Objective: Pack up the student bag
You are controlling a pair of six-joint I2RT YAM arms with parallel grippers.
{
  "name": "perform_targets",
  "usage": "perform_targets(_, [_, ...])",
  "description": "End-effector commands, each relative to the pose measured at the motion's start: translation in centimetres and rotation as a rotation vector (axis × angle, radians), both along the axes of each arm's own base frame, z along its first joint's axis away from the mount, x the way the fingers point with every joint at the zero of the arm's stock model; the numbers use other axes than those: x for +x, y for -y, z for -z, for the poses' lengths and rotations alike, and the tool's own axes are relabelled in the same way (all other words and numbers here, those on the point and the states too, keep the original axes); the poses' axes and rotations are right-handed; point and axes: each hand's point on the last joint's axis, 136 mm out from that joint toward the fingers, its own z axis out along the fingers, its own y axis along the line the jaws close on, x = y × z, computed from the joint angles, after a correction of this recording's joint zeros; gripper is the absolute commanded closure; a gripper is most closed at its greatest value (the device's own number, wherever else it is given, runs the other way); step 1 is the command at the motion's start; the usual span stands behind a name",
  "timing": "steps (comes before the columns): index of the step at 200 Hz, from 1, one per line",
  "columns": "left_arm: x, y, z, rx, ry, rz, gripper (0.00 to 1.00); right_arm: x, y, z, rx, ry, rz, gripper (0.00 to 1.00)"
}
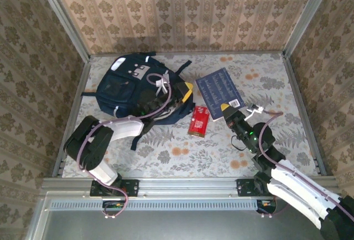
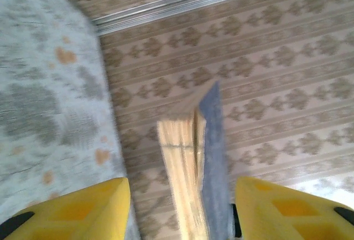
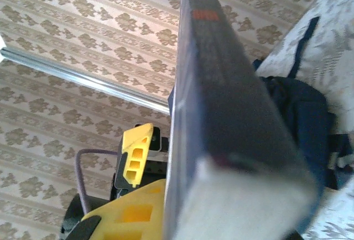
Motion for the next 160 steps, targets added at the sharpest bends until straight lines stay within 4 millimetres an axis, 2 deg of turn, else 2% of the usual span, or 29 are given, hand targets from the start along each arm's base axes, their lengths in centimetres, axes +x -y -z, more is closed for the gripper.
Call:
perform_targets(1, [-1.3, -1.1, 1.5, 0.223, 0.024, 0.052, 0.47, -0.2, 1.4, 2.2, -0.094, -0.042, 0.058, 1.0])
perform_targets(13, [-1.6, -2.2, 2.4, 0.392, 0.03, 0.053, 0.47, -0.5, 1.5, 2.6, -0.119, -0.051, 0.055, 1.0])
perform_targets(30, [-1.9, -4.1, 2.6, 0.605, 0.069, 0.039, 0.47, -0.6, 1.5, 3.1, -0.148, -0.061, 0.047, 1.0])
perform_targets(45, [-1.6, -5.7, 2.1, 0.724, 0.093, 0.028, 0.47, -0.6, 1.3, 3.5, -0.17, -0.073, 0.035, 1.0])
perform_targets(66, [-1.0, -7.8, 2.8, 0.867, 0.075, 0.035, 0.46, -0.5, 0.9, 4.0, -0.197, -0.089, 0.011, 1.0])
perform_targets(93, [0.8, -9.8, 4.2, 0.93, 0.024, 0.056, 0.45, -0.4, 0.2, 4.2, -0.217, -0.097, -0.021, 1.0])
perform_targets(115, [2.6, -10.4, 5.3, 0.962, 0.032, 0.094, 0.46, -0.5, -0.3, 3.8, -0.24, -0.082, -0.052, 1.0])
perform_targets(117, [3.3, -11.2, 5.4, 0.965, 0.023, 0.078, 0.46, -0.5, -0.3, 3.8, -0.242, -0.081, -0.054, 1.0])
perform_targets(129, [4.9, -12.4, 6.0, 0.989, 0.019, 0.061, 0.46, -0.5, -0.5, 3.6, -0.251, -0.07, -0.066, 1.0])
perform_targets(160, [8.3, -14.1, 7.6, 1.02, -0.024, 0.05, 0.45, -0.5, -0.9, 3.7, -0.271, -0.065, -0.091, 1.0])
